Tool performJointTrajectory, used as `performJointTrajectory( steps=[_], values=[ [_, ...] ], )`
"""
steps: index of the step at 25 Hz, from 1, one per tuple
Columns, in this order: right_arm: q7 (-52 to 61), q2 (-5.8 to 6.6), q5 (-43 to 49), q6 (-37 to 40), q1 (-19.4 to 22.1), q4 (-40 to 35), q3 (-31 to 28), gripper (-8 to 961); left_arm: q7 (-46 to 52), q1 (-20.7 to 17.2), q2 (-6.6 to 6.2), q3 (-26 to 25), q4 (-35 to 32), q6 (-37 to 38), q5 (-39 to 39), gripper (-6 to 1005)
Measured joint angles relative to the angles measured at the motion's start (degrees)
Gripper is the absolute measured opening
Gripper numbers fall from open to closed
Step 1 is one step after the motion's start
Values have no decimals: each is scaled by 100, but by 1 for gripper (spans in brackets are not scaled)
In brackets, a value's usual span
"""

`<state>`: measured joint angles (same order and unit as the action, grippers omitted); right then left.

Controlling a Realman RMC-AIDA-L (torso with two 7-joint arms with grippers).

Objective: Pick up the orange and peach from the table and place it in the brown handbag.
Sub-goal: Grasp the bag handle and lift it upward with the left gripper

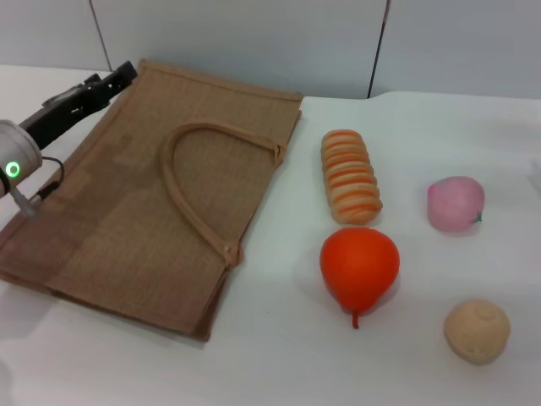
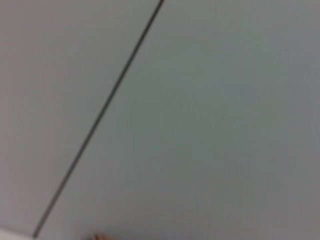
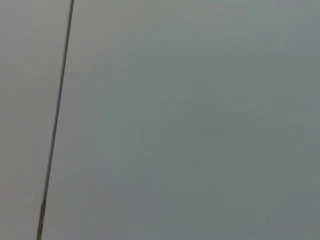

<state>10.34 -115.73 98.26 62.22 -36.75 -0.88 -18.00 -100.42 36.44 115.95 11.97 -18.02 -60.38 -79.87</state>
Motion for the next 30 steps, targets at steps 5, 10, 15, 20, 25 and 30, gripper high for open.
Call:
performJointTrajectory(
  steps=[5, 10, 15, 20, 25, 30],
  values=[
    [2, 6, 0, 0, 4, 0, 7, 880, 2044, 149, -16, 304, -990, -18, 1535, 758],
    [7, 7, -1, 0, 7, 0, -3, 880, 3727, 472, -56, 388, -1694, -60, 3279, 757],
    [7, 7, -1, 1, 6, -7, 0, 879, 4428, 828, -209, 394, -1845, -280, 4588, 756],
    [5, 7, 0, 1, -3, -9, 1, 879, 4333, 973, -207, 655, -1864, -311, 4761, 755],
    [5, 7, 0, 1, -26, -9, -14, 880, 4271, 1088, -165, 1017, -1700, -232, 4799, 754],
    [6, 7, -1, 1, -36, -9, -21, 880, 4338, 1136, -154, 1431, -1432, 117, 4806, 752]
  ],
)
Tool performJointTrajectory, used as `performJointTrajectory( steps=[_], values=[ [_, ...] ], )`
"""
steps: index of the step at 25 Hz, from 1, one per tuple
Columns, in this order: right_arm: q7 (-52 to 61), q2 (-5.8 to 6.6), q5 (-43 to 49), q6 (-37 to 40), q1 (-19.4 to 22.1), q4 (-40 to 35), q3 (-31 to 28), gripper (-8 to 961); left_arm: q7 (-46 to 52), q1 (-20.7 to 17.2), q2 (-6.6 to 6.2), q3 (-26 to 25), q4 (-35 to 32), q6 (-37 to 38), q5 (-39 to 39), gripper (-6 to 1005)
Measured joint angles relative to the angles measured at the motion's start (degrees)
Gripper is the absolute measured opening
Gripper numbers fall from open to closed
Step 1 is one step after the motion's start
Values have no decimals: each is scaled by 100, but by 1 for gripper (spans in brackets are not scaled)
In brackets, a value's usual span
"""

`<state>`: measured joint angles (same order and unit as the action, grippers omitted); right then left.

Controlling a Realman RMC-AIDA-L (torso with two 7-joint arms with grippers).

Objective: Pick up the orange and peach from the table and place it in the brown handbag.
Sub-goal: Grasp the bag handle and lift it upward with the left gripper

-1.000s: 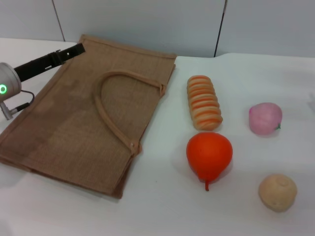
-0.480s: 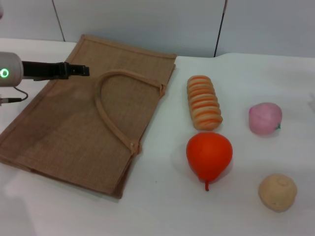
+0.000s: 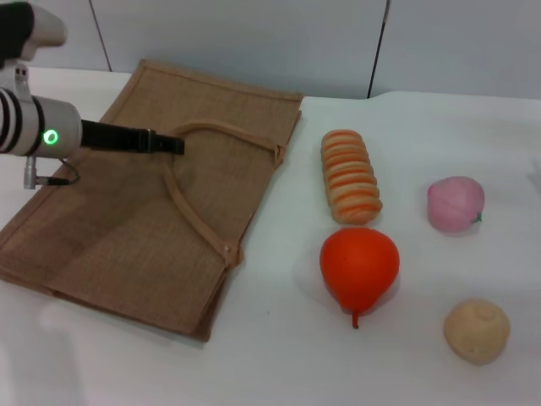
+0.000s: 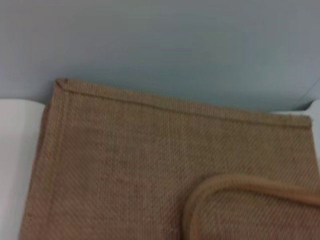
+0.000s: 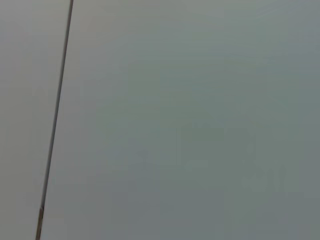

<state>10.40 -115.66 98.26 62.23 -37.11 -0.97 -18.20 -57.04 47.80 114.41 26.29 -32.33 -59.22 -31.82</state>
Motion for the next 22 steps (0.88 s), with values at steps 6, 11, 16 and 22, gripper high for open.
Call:
performJointTrajectory(
  steps=[6, 11, 16, 22],
  values=[
    [3, 0, 0, 0, -1, 0, -15, 880, 10, 44, 12, 137, 158, 136, 24, 751],
    [6, 0, 0, 0, 0, 0, -17, 879, -26, 93, 39, 145, 225, 220, 118, 750],
    [16, 6, 0, 0, 1, 0, -15, 879, 7, 283, 41, 149, 567, 399, 427, 749],
    [25, 9, 0, 0, -1, 0, -13, 879, 37, 361, 49, 149, 697, 522, 591, 747]
  ],
)
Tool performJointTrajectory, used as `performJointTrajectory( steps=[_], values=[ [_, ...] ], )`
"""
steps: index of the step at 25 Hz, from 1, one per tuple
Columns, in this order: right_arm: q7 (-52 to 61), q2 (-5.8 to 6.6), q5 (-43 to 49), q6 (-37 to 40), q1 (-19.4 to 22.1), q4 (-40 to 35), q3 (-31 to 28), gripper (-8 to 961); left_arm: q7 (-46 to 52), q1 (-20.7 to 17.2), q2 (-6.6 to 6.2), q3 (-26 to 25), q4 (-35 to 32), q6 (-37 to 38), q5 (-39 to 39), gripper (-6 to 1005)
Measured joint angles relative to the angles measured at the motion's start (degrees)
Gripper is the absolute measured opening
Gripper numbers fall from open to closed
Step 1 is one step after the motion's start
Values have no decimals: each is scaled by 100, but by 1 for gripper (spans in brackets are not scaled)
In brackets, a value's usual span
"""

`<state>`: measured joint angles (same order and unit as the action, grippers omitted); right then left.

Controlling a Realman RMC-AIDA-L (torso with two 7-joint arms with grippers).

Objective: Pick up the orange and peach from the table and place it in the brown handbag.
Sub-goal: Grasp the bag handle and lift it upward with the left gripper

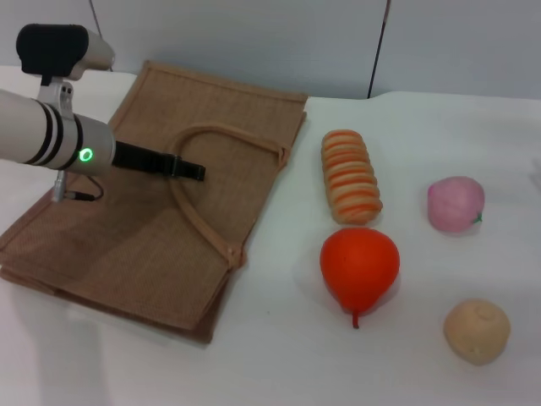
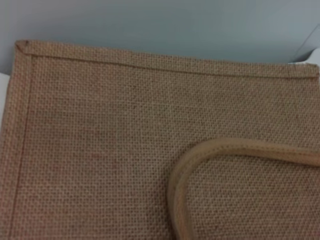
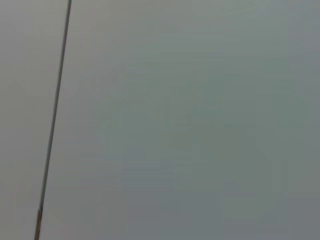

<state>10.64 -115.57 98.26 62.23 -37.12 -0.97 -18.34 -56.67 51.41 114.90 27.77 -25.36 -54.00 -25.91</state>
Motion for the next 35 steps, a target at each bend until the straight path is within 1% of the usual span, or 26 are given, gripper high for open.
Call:
performJointTrajectory(
  steps=[11, 17, 22, 27, 29, 32, 35],
  values=[
    [11, 0, 0, 0, 13, 0, -3, 879, 58, -5, 3, 1, -26, -6, 12, 745],
    [11, 0, 0, 0, 6, 0, -3, 880, 43, -6, 6, 0, -29, -5, 22, 527],
    [11, 0, 0, 0, 3, 0, -3, 880, 32, -32, 7, 0, -31, 73, 13, 289],
    [11, 0, 0, 0, 3, 0, -4, 880, 20, -43, 7, -7, -31, 98, -22, 199],
    [11, 0, 0, 0, 3, 0, -4, 880, -9, -48, 9, -35, -31, 134, -33, 187],
    [11, 0, 0, 0, 10, 0, -3, 880, -235, -66, 64, -75, -45, 174, -205, 170],
    [10, 0, 0, 0, 15, 1, -2, 879, -542, -117, 101, -78, -47, 202, -558, 153]
  ],
)
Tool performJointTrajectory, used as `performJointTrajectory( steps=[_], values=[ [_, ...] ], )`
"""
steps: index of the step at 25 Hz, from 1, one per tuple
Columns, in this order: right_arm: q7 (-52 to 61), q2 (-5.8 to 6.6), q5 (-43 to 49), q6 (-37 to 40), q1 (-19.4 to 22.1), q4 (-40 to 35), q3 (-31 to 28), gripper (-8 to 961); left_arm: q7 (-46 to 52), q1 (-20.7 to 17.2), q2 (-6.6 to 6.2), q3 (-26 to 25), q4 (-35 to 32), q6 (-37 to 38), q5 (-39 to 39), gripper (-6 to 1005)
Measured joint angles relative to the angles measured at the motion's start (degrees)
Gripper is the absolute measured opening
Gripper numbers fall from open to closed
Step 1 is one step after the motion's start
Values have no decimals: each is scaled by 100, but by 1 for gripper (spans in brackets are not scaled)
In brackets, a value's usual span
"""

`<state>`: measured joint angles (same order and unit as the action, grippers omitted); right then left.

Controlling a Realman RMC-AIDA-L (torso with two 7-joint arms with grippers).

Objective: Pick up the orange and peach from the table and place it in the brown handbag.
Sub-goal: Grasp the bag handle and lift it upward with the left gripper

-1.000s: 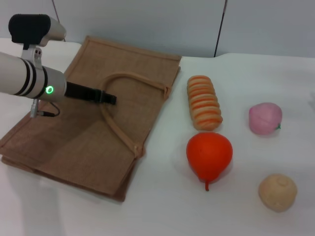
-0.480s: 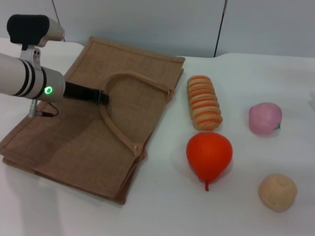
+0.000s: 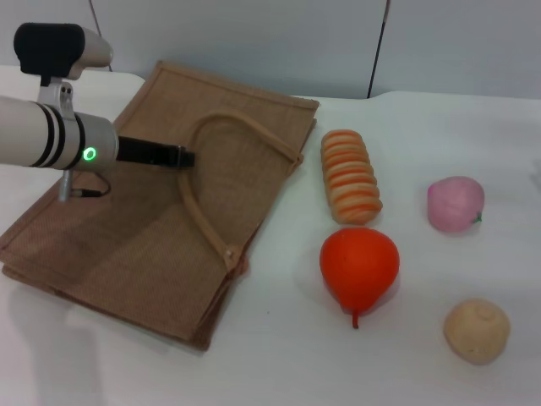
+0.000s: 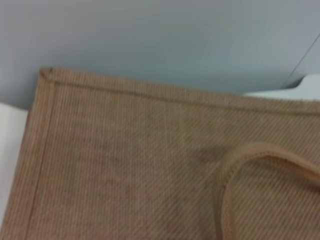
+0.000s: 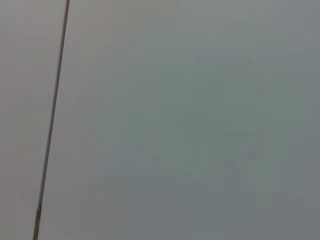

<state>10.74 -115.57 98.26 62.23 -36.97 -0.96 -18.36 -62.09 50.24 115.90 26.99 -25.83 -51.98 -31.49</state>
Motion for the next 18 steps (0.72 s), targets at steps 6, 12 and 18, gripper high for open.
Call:
performJointTrajectory(
  steps=[6, 12, 18],
  values=[
    [-2, 0, 12, 0, 20, 0, 28, 879, -867, -251, 19, -1, -1, -154, -1146, 127],
    [-2, 0, 210, 49, 19, 19, 161, 880, -1933, -622, 24, -1, 16, -626, -2585, 125],
    [-2, 2, 793, 57, -39, 36, 227, 879, -3472, -989, 34, -1, 299, -1295, -4212, 124]
  ],
)
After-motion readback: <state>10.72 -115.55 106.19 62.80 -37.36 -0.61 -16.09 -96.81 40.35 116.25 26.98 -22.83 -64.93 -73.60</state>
